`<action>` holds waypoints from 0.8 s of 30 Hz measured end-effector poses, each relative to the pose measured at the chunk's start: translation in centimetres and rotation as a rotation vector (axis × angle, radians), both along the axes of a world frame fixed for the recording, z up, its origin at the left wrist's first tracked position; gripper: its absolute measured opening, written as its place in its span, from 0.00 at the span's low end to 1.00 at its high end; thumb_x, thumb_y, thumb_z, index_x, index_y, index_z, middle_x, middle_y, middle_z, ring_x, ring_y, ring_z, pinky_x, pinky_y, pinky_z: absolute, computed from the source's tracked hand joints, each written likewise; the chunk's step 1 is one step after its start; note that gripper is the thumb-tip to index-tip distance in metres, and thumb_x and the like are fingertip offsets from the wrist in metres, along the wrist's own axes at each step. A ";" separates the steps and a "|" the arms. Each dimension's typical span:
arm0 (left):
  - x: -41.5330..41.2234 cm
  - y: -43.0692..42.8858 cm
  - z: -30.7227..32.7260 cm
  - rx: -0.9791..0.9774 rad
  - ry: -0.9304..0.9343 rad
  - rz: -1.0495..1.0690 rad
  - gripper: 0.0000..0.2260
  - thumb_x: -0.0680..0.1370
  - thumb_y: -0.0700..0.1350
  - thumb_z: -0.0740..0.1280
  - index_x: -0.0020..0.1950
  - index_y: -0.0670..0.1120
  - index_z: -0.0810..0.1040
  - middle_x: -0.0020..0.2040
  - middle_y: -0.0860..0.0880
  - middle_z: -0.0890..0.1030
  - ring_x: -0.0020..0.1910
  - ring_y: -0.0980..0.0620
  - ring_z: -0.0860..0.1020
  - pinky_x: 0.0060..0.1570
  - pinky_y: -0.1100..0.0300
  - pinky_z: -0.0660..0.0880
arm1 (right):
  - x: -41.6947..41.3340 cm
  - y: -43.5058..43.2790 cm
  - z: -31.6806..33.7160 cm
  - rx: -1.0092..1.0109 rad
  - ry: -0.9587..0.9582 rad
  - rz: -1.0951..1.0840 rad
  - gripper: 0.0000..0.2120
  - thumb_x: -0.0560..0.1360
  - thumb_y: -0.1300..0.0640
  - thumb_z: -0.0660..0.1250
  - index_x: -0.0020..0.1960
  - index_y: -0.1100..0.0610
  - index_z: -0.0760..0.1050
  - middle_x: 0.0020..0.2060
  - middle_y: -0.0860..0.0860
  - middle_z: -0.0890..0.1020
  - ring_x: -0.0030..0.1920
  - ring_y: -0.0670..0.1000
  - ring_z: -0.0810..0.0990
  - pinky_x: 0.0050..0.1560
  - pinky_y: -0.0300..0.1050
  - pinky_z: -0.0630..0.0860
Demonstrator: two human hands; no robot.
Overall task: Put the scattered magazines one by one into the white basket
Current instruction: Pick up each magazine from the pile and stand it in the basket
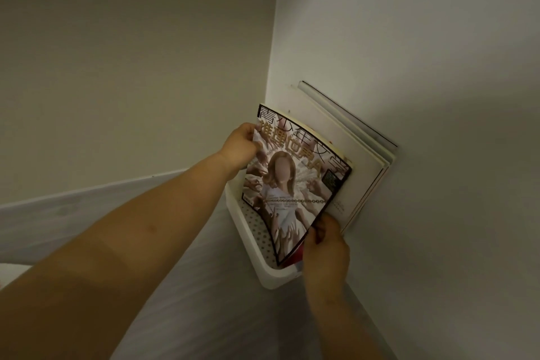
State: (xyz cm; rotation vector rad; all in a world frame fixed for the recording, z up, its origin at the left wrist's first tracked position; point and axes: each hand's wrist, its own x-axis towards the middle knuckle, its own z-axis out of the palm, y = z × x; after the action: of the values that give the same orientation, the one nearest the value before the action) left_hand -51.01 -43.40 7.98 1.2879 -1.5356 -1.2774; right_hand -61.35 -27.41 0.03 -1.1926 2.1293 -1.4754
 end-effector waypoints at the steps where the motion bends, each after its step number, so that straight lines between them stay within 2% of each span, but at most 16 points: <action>1: -0.1 -0.2 -0.1 -0.002 0.005 -0.009 0.19 0.73 0.28 0.55 0.63 0.37 0.67 0.47 0.39 0.78 0.37 0.45 0.77 0.31 0.63 0.76 | 0.1 0.0 -0.1 -0.009 -0.008 -0.004 0.15 0.76 0.66 0.58 0.61 0.60 0.71 0.49 0.60 0.82 0.48 0.56 0.79 0.41 0.37 0.69; 4: -0.6 -0.4 -0.5 0.003 0.006 -0.088 0.20 0.75 0.32 0.55 0.67 0.41 0.66 0.62 0.40 0.75 0.52 0.46 0.75 0.39 0.61 0.73 | 0.4 0.0 -0.3 -0.038 -0.052 -0.010 0.15 0.76 0.66 0.58 0.62 0.58 0.71 0.51 0.59 0.82 0.50 0.56 0.79 0.46 0.40 0.71; 6: -1.0 -0.4 -0.8 0.017 -0.005 -0.148 0.22 0.77 0.34 0.55 0.70 0.46 0.62 0.65 0.43 0.73 0.57 0.47 0.73 0.43 0.59 0.75 | 0.5 0.1 -0.4 -0.043 -0.080 -0.005 0.16 0.76 0.66 0.58 0.62 0.58 0.70 0.50 0.57 0.82 0.47 0.53 0.78 0.45 0.37 0.71; 8: -1.4 -0.3 -1.1 0.012 -0.017 -0.190 0.26 0.76 0.32 0.55 0.72 0.47 0.57 0.67 0.42 0.70 0.64 0.45 0.71 0.56 0.51 0.74 | 0.5 0.2 -0.5 -0.052 -0.110 0.018 0.17 0.75 0.67 0.58 0.63 0.56 0.69 0.48 0.53 0.80 0.45 0.48 0.75 0.44 0.34 0.69; 9: -1.6 -0.1 -1.1 0.006 -0.020 -0.203 0.27 0.75 0.31 0.55 0.72 0.47 0.56 0.68 0.42 0.69 0.65 0.43 0.69 0.60 0.49 0.71 | 0.4 0.3 -0.5 -0.057 -0.118 0.027 0.18 0.75 0.67 0.58 0.63 0.55 0.69 0.47 0.51 0.79 0.45 0.47 0.75 0.44 0.32 0.68; 12: -2.1 0.3 -1.1 0.007 -0.016 -0.219 0.27 0.76 0.31 0.56 0.73 0.46 0.54 0.69 0.41 0.68 0.64 0.44 0.69 0.58 0.52 0.70 | 0.5 0.7 -0.5 -0.087 -0.150 0.037 0.19 0.75 0.68 0.58 0.63 0.54 0.69 0.43 0.41 0.76 0.43 0.37 0.75 0.38 0.20 0.68; 13: -2.1 0.2 -1.3 -0.015 -0.098 -0.210 0.26 0.76 0.33 0.57 0.72 0.46 0.55 0.69 0.41 0.67 0.65 0.44 0.68 0.60 0.51 0.68 | 0.5 0.9 -0.5 -0.102 -0.156 0.041 0.20 0.74 0.69 0.58 0.63 0.53 0.70 0.43 0.37 0.75 0.41 0.33 0.76 0.38 0.18 0.67; 15: -1.9 0.0 -1.6 -0.078 -0.431 -0.155 0.25 0.76 0.36 0.58 0.71 0.46 0.57 0.71 0.41 0.65 0.69 0.42 0.63 0.69 0.47 0.60 | 0.4 1.2 -0.5 -0.119 -0.153 0.054 0.22 0.74 0.70 0.58 0.62 0.52 0.69 0.43 0.34 0.74 0.43 0.28 0.75 0.39 0.16 0.66; 16: -1.7 0.0 -1.8 -0.090 -0.514 -0.146 0.23 0.76 0.37 0.58 0.71 0.45 0.58 0.71 0.41 0.65 0.69 0.42 0.63 0.69 0.47 0.59 | 0.4 1.3 -0.6 -0.119 -0.151 0.063 0.22 0.73 0.71 0.57 0.62 0.51 0.69 0.44 0.36 0.75 0.44 0.30 0.76 0.40 0.16 0.66; 17: -1.5 0.1 -1.8 -0.066 -0.500 -0.159 0.22 0.76 0.36 0.57 0.70 0.44 0.60 0.69 0.40 0.67 0.66 0.42 0.66 0.65 0.51 0.64 | 0.3 1.5 -0.6 -0.116 -0.153 0.072 0.22 0.73 0.71 0.57 0.62 0.52 0.69 0.46 0.40 0.76 0.46 0.34 0.76 0.42 0.17 0.67; 18: -1.4 0.4 -1.8 -0.035 -0.430 -0.174 0.20 0.76 0.35 0.56 0.68 0.42 0.62 0.66 0.40 0.70 0.61 0.45 0.69 0.54 0.56 0.69 | 0.3 1.7 -0.6 -0.111 -0.157 0.076 0.22 0.73 0.71 0.58 0.63 0.53 0.69 0.48 0.44 0.77 0.48 0.38 0.76 0.45 0.19 0.68; 19: -1.3 0.8 -1.8 -0.019 -0.361 -0.173 0.18 0.77 0.35 0.56 0.66 0.43 0.65 0.59 0.42 0.73 0.56 0.48 0.70 0.43 0.60 0.69 | 0.3 1.9 -0.6 -0.105 -0.155 0.074 0.21 0.74 0.71 0.58 0.63 0.54 0.68 0.51 0.47 0.76 0.50 0.42 0.75 0.49 0.22 0.68; 20: -1.0 1.4 -1.6 -0.020 -0.317 -0.152 0.15 0.77 0.34 0.55 0.63 0.44 0.68 0.53 0.46 0.74 0.53 0.50 0.68 0.36 0.62 0.66 | 0.3 2.2 -0.6 -0.098 -0.143 0.067 0.21 0.74 0.70 0.58 0.64 0.56 0.68 0.54 0.49 0.74 0.53 0.46 0.75 0.54 0.27 0.67; 21: -0.5 1.9 -1.5 -0.029 -0.291 -0.133 0.15 0.77 0.35 0.55 0.61 0.46 0.69 0.52 0.49 0.73 0.53 0.51 0.68 0.34 0.61 0.65 | 0.3 2.4 -0.6 -0.099 -0.127 0.057 0.20 0.74 0.70 0.59 0.64 0.57 0.68 0.55 0.49 0.74 0.55 0.48 0.74 0.56 0.30 0.66; 24: 2.1 4.1 -1.6 -0.087 -0.281 -0.093 0.21 0.77 0.35 0.57 0.70 0.44 0.61 0.68 0.45 0.69 0.66 0.47 0.68 0.50 0.66 0.64 | 0.9 3.7 -0.1 -0.144 -0.105 0.046 0.18 0.73 0.69 0.61 0.59 0.54 0.70 0.51 0.46 0.73 0.51 0.44 0.73 0.47 0.18 0.64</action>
State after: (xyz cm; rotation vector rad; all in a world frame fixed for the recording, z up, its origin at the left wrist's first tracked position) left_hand -48.92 -39.30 6.43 1.3983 -1.8457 -1.1072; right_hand -60.48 -23.76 -0.04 -1.1753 1.9432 -1.6571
